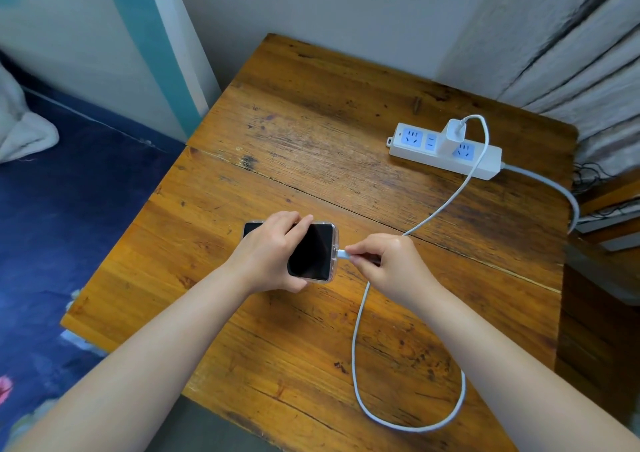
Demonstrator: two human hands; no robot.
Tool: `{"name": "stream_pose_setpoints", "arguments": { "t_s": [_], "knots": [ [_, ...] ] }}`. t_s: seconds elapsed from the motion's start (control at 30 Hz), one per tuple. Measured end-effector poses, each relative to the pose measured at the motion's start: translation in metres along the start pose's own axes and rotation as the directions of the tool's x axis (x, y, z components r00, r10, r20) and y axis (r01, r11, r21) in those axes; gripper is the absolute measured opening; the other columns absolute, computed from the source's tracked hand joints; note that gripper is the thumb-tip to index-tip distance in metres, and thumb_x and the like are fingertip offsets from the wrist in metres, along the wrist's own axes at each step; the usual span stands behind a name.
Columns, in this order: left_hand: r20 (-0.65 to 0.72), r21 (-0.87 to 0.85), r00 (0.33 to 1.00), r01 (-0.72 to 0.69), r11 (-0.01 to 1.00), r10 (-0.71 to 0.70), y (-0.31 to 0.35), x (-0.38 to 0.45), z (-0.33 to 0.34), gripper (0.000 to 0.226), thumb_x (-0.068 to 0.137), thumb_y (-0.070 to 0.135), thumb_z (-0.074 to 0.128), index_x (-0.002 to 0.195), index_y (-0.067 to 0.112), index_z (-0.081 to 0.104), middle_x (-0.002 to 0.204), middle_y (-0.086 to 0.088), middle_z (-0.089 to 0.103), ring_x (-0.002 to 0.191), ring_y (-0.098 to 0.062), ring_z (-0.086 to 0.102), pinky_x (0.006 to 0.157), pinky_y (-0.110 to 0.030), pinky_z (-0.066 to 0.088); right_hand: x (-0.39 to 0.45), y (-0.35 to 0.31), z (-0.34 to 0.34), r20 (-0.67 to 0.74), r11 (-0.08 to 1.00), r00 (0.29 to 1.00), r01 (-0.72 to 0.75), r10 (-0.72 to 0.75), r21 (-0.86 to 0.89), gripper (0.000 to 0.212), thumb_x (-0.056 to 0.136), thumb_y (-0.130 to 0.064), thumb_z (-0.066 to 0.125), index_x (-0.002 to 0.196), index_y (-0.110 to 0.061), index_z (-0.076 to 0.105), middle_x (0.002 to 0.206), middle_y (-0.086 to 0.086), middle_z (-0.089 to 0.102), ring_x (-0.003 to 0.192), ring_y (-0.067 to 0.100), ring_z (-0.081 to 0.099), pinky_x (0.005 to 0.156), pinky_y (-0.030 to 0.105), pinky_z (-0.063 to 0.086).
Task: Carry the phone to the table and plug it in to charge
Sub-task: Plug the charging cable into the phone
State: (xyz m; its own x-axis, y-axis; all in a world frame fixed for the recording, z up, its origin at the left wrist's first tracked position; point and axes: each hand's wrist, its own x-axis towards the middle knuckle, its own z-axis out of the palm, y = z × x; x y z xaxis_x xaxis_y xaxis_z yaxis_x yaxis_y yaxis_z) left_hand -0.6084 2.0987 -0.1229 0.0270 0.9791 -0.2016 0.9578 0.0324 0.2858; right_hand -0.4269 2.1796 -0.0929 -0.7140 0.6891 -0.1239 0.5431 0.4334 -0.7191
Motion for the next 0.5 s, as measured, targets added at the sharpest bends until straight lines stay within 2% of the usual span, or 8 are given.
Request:
{"name": "stream_pose_setpoints", "arguments": {
  "t_s": [0.13, 0.23, 0.33, 0.5],
  "knots": [
    [0.005, 0.001, 1.0, -0.011, 1.0, 0.011, 0.0018, -0.0001, 0.0013, 0.095, 0.065, 0.035, 0.078, 0.139, 0.002, 0.03, 0.136, -0.017, 0.045, 0.129, -0.029, 0.038, 0.096, -0.04, 0.047, 0.0008, -0.0016, -0.0031, 0.058, 0.999, 0.998, -0.001, -0.001, 0.035, 0.018, 0.083, -0.003, 0.061, 0.099, 0.0, 0.068, 0.094, 0.016, 0.072, 0.077, 0.006, 0.054, 0.061, -0.004, 0.038],
    [0.007, 0.007, 1.0, -0.017, 1.0, 0.017, 0.0028, -0.0008, 0.0012, 0.095, 0.065, 0.036, 0.077, 0.139, 0.002, 0.029, 0.137, -0.017, 0.045, 0.129, -0.029, 0.037, 0.097, -0.04, 0.047, 0.0015, -0.0002, -0.0029, 0.075, 0.988, 0.995, -0.083, 0.073, 0.133, 0.016, 0.083, -0.003, 0.061, 0.097, -0.001, 0.069, 0.075, 0.005, 0.067, 0.057, -0.006, 0.049, 0.055, -0.004, 0.041],
    [-0.019, -0.024, 1.0, -0.001, 1.0, 0.001, 0.0031, -0.0016, -0.0011, 0.094, 0.062, 0.032, 0.08, 0.137, -0.001, 0.034, 0.133, -0.021, 0.048, 0.127, -0.032, 0.041, 0.095, -0.044, 0.048, -0.0004, 0.002, 0.0002, 0.065, 0.943, 0.979, -0.203, 0.192, 0.264, 0.016, 0.084, 0.0, 0.058, 0.096, 0.001, 0.068, 0.058, -0.004, 0.058, 0.041, -0.004, 0.053, 0.045, 0.004, 0.044],
    [-0.009, -0.001, 1.0, -0.023, 1.0, 0.023, 0.0064, -0.0034, -0.004, 0.094, 0.056, 0.029, 0.084, 0.131, -0.005, 0.041, 0.125, -0.025, 0.055, 0.12, -0.038, 0.049, 0.086, -0.047, 0.053, -0.0032, -0.0008, 0.0064, 0.023, 0.964, 0.984, -0.18, 0.179, 0.196, 0.015, 0.083, -0.001, 0.06, 0.095, 0.001, 0.069, 0.065, -0.003, 0.059, 0.041, 0.0, 0.053, 0.046, 0.002, 0.045]
  ]
}}
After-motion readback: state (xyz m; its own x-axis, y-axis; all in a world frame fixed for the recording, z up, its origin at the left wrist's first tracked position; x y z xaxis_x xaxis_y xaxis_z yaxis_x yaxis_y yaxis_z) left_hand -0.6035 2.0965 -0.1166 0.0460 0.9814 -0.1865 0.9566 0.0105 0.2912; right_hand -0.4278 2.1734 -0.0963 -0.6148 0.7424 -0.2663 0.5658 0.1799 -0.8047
